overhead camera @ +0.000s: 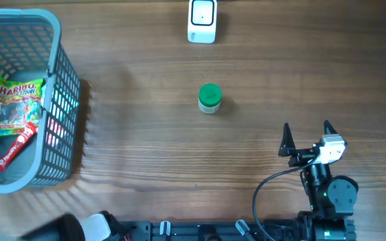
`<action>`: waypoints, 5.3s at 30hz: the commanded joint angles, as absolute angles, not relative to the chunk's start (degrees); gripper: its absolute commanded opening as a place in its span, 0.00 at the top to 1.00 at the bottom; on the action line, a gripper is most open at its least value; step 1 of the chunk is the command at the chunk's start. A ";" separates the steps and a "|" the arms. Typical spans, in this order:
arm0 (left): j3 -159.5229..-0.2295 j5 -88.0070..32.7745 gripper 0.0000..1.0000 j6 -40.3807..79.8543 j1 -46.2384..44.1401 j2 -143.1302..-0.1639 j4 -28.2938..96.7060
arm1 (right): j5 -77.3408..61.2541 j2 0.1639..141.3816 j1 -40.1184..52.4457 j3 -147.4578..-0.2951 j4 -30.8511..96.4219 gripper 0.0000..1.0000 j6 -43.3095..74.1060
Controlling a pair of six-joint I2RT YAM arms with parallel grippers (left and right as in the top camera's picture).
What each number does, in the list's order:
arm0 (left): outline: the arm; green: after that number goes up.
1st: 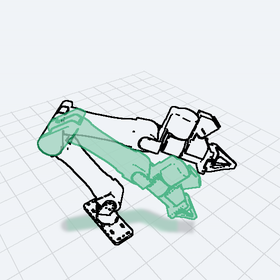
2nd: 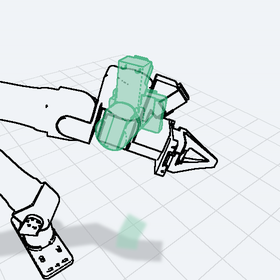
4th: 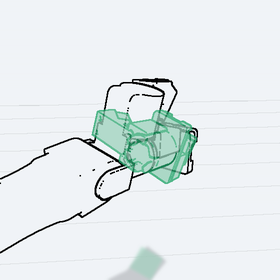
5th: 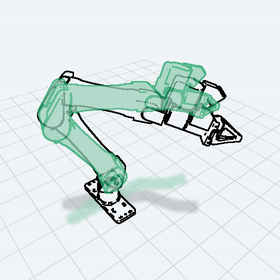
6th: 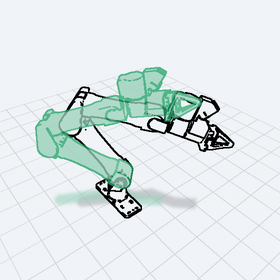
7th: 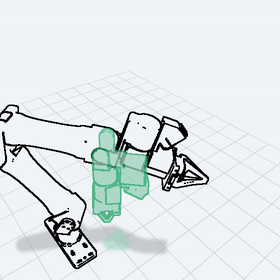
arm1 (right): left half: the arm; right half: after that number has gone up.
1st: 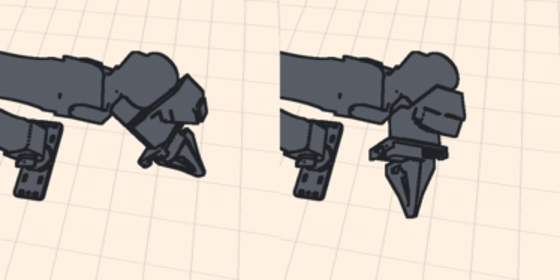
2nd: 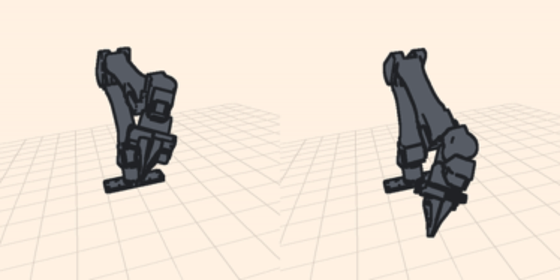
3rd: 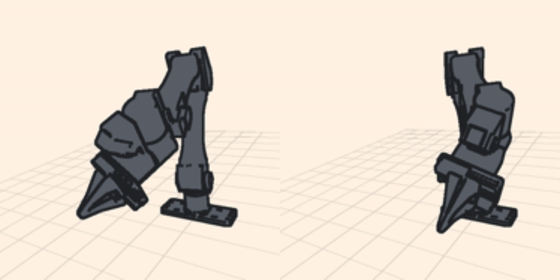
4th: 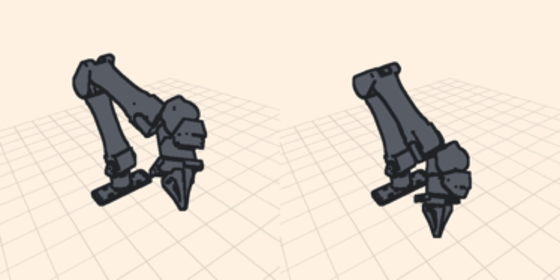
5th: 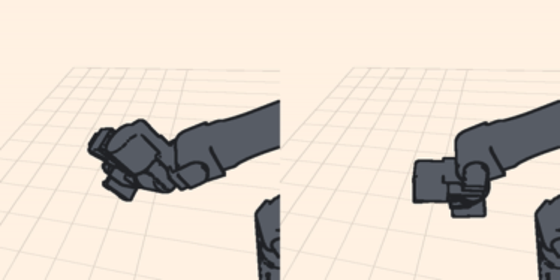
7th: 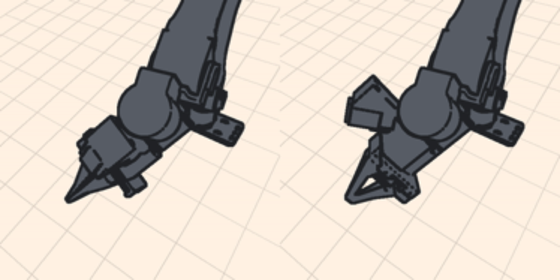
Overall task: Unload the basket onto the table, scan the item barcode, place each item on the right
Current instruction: 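Reach into the basket and grasp the red-white candy box, left gripper, then place the candy box on the table right of the jar, then grasp the Zappy wipes pack in the basket with the left gripper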
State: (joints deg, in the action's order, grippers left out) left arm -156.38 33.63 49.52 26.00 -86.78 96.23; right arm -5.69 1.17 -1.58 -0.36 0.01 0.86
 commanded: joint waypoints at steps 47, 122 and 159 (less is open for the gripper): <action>-85.25 14.28 0.08 33.45 28.18 -111.20 64.64 | -5.08 0.80 -1.56 -0.30 -0.16 0.00 1.63; -148.86 -1.52 0.22 33.41 -50.52 -150.93 73.80 | -5.08 0.80 -1.56 -0.30 -0.16 0.00 1.63; -96.90 2.98 0.00 37.67 30.26 -102.83 75.99 | -5.08 0.80 -1.56 -0.30 -0.16 0.00 1.65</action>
State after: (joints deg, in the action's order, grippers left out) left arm -105.25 8.08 38.61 30.06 -99.92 81.23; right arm -5.67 1.17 -1.58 -0.36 0.01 0.86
